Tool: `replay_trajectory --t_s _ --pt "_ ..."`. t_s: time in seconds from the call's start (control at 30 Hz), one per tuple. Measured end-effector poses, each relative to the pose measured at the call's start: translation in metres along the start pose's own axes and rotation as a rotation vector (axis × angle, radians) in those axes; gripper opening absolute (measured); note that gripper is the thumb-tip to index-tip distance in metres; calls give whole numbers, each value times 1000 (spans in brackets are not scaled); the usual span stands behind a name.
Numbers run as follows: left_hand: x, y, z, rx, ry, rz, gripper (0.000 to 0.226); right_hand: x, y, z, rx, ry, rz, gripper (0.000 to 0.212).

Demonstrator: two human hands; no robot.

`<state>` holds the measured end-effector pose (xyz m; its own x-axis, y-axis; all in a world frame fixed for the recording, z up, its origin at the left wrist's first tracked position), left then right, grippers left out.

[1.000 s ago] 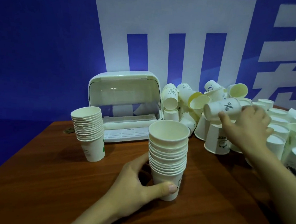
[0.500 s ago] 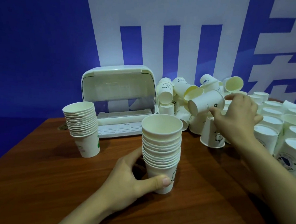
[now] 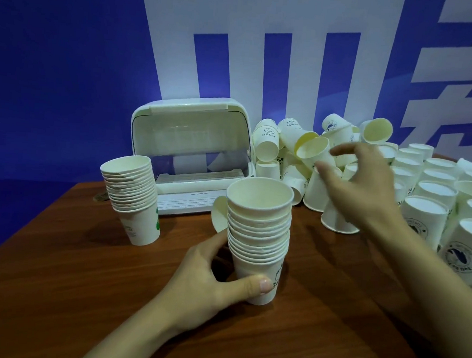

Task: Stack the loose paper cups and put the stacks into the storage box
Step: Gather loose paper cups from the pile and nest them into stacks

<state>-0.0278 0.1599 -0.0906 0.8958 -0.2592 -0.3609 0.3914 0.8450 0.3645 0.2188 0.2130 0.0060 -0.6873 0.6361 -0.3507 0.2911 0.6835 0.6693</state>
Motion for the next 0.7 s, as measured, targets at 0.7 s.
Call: replay_trajectory --t_s 0.7 --pt "-33 -2 -11 -87 208 265 59 44 -21 0 -126 -462 -184 80"
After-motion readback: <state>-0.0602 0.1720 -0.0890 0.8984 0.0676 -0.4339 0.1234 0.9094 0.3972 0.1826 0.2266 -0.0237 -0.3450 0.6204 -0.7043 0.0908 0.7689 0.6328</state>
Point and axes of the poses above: each hand's wrist, its own y-axis towards the middle knuckle, its own x-axis out of the palm, z = x × y, the point moved 10 cm from there along y, towards the middle knuckle, and after that the axes turned 3 degrees about y, right-handed, at the moved point
